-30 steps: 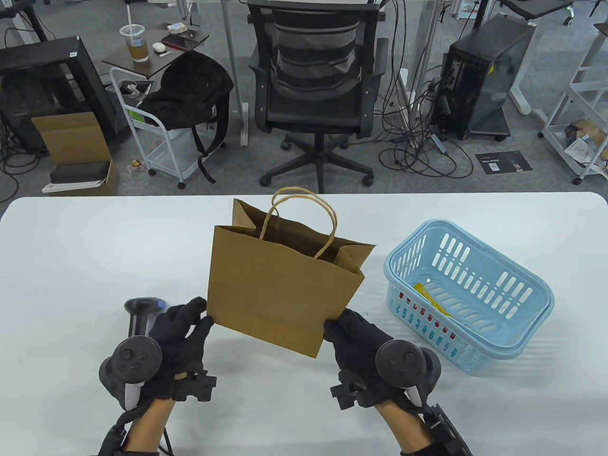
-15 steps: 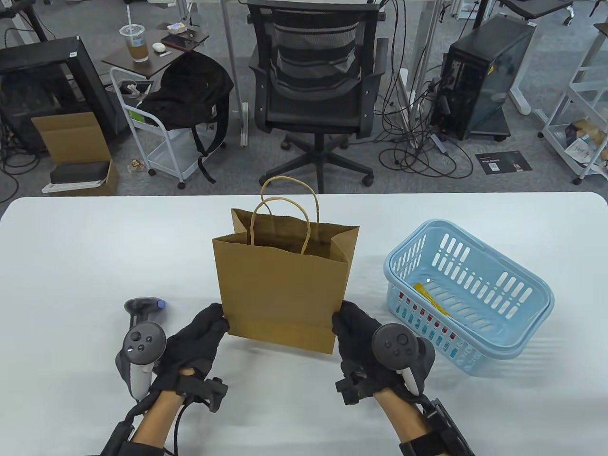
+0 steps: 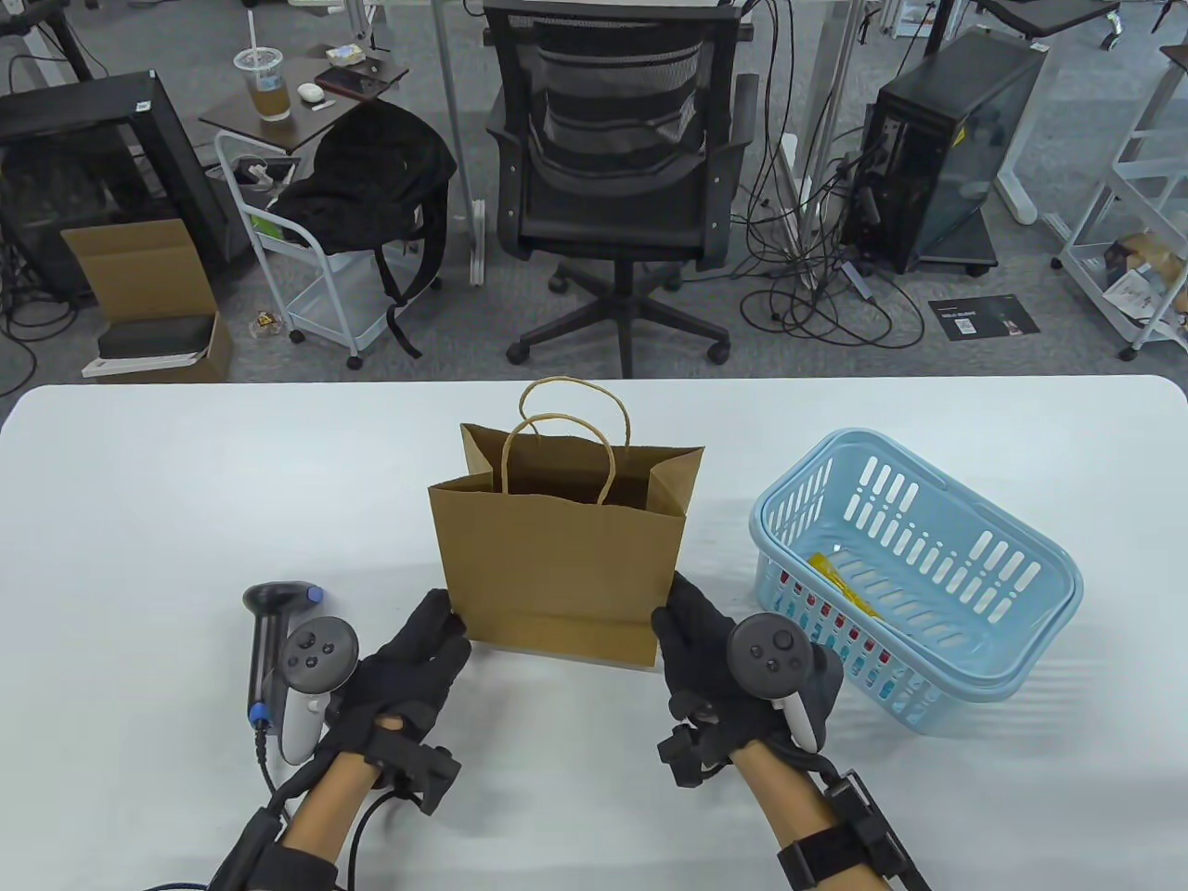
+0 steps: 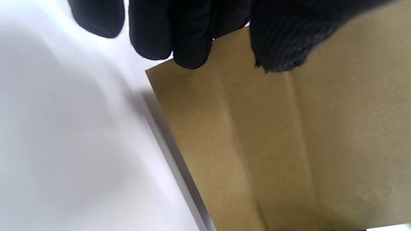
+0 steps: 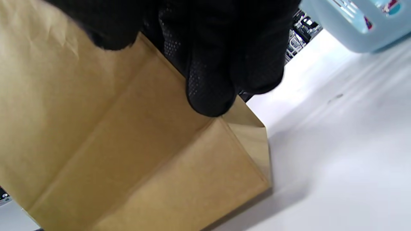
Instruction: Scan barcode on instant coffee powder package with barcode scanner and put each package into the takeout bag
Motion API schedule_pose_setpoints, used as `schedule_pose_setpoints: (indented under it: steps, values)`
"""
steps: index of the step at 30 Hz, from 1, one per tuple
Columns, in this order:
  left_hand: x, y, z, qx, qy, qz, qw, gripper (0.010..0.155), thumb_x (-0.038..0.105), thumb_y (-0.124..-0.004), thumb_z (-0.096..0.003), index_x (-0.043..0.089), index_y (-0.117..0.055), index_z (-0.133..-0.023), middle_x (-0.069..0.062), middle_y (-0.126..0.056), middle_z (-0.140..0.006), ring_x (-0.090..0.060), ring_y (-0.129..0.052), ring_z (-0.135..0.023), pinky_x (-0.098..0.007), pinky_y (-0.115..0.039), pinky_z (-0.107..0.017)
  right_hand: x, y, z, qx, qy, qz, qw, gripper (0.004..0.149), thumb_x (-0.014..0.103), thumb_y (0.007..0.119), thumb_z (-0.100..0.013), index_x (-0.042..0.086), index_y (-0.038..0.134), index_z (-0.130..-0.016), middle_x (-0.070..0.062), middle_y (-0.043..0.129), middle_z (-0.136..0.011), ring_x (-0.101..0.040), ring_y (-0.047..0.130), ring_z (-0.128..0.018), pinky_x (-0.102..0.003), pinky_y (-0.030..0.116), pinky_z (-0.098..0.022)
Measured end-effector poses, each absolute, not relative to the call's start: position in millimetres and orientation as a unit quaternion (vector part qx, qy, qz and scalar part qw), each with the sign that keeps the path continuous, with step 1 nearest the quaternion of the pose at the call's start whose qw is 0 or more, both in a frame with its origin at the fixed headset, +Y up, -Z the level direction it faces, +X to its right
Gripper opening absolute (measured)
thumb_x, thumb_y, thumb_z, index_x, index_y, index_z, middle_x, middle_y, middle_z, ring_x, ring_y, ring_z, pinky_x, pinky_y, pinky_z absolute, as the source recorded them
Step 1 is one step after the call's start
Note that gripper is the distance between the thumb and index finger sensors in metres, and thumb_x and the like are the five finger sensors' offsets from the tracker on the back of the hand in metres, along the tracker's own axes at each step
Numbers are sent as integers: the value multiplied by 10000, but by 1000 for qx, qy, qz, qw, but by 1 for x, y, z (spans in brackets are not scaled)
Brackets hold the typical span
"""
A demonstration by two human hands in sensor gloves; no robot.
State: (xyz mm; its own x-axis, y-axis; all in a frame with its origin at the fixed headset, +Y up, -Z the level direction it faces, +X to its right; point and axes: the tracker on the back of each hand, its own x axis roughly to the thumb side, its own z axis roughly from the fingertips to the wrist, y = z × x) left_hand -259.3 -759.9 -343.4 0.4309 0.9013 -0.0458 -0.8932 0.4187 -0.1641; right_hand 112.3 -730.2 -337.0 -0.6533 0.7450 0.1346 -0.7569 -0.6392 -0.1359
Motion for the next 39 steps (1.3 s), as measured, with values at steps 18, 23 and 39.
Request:
schedule_pose_setpoints:
  steps: [18,23,39]
  values:
    - [-259,-748,-340,-20,-32,424,905,781,518,-788,-452,283,-448,-1114,-8,-576,-1155,-370,-561,-1089,-575,-472,-785,113,-727,-334,48,-68,964,252,806,596,747,-464,286,431,-1138,-135,561,-1179,-367,726,-1041,-511,715,-720]
    - [-248,-729,-326,43,-52,235,970,825,595,-784,-425,356,-408,-1120,71,-391,-1224,-278,-320,-1189,-531,-334,-848,108,-720,-330,38,-46,986,157,870,655,740,-453,281,395,-1158,-139,385,-1241,-413,505,-1123,-547,603,-781]
    - [-247,-738,-332,-40,-27,134,990,1005,713,-807,-371,431,-174,-1100,82,-75,-1220,-247,42,-1130,-549,-99,-808,105,-737,-335,-7,80,991,107,984,733,692,-446,299,155,-1146,-145,78,-1221,-483,242,-1116,-589,461,-821]
